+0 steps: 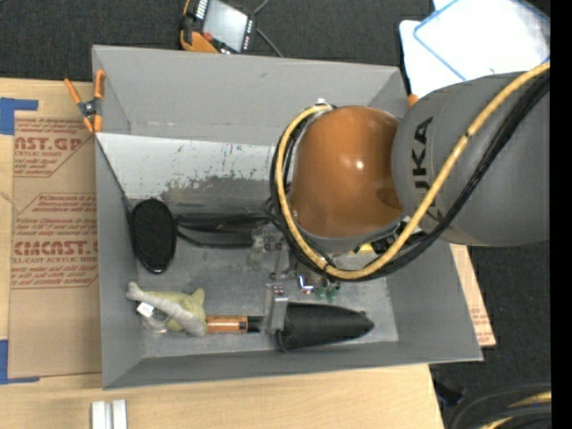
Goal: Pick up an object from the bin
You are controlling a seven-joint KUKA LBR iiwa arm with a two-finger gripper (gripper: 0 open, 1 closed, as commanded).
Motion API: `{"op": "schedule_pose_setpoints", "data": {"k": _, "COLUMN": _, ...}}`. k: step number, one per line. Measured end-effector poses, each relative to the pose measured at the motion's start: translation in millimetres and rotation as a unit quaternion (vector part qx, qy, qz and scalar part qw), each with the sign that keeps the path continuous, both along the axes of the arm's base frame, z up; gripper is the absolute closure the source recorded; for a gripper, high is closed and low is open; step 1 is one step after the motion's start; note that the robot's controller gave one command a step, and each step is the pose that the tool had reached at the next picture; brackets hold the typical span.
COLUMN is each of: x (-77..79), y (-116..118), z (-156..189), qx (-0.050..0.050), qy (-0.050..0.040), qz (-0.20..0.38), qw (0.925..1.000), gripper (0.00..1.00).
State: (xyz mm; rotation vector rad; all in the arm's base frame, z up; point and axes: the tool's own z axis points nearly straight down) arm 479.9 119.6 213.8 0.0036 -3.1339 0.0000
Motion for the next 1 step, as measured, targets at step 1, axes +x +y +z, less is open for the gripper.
{"op": "schedule_pose_setpoints", "data": {"k": 1, "x": 2.0, "y": -1.1, "z": 3.8, "qx": 0.001, "qy": -0.0045, "qz": 0.000, "qw": 1.0000, "gripper": 0.00}}
